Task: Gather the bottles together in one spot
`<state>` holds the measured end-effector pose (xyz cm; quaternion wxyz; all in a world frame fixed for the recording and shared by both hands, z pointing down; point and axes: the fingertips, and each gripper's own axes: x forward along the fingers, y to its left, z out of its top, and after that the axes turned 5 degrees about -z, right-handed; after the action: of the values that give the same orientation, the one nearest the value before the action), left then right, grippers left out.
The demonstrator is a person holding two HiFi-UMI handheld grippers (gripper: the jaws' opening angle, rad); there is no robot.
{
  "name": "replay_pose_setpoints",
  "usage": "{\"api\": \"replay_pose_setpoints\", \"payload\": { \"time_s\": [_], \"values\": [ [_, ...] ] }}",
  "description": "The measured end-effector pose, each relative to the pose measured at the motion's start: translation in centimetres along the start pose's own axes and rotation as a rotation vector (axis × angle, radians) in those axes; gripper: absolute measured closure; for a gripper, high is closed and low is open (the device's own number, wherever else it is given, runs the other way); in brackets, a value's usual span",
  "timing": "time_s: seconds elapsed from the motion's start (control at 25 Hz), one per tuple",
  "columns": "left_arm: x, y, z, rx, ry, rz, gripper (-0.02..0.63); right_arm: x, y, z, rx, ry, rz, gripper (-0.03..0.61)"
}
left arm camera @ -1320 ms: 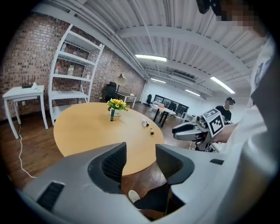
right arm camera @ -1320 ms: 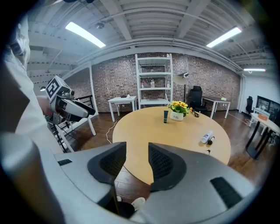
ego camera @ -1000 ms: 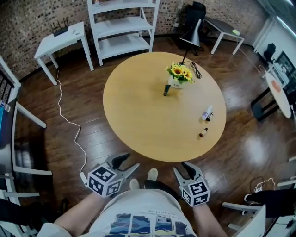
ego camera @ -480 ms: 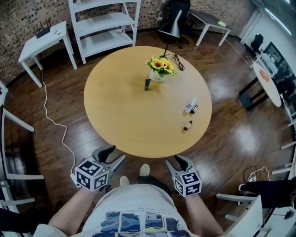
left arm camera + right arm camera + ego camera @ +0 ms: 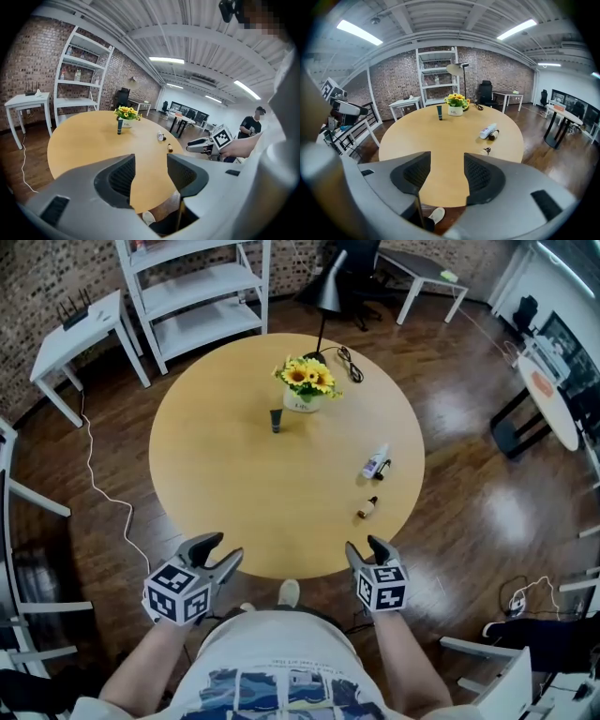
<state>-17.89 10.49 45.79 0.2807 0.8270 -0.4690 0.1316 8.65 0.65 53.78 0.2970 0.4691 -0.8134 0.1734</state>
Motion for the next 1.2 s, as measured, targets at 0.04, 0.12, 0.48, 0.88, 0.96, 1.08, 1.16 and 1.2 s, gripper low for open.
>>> {"api": "replay_pose_setpoints", "payload": {
  "time_s": [0.04,0.12,0.48,0.88,0.96,1.08,1.16,1.2],
  "values": [
    [0.9,0.2,0.4,0.0,0.001,0.008,0.426,1.1,-1.0,0.1,0.009,0.004,-0.007,0.333],
    [2.4,0.5,1.0,0.001,-0.001,0.024,0.426,2.9,-2.7,0.1,0.025,0.017,-0.018,0.333],
    [8.3,1.2,3.9,0.058,0.057,0.023,0.426,9.6,-8.0,-1.2,0.118,0.092,-0.054,0.333],
    [12.8,2.3,6.6,0.145,0.146,-0.067,0.426,15.7,-11.0,-3.2,0.149,0.201,-0.144,0.335],
    [13.5,2.7,6.6,0.152,0.163,-0.083,0.426,16.3,-11.1,-3.5,0.138,0.221,-0.146,0.341],
    [14.4,3.0,6.9,0.154,0.171,-0.101,0.426,16.7,-11.1,-3.9,0.109,0.239,-0.148,0.434],
    [14.8,3.3,6.9,0.154,0.175,-0.107,0.426,17.0,-11.0,-4.0,0.081,0.245,-0.141,0.437],
    [15.0,3.4,6.9,0.153,0.177,-0.11,0.426,17.2,-11.0,-3.9,0.069,0.246,-0.137,0.419]
  ]
}}
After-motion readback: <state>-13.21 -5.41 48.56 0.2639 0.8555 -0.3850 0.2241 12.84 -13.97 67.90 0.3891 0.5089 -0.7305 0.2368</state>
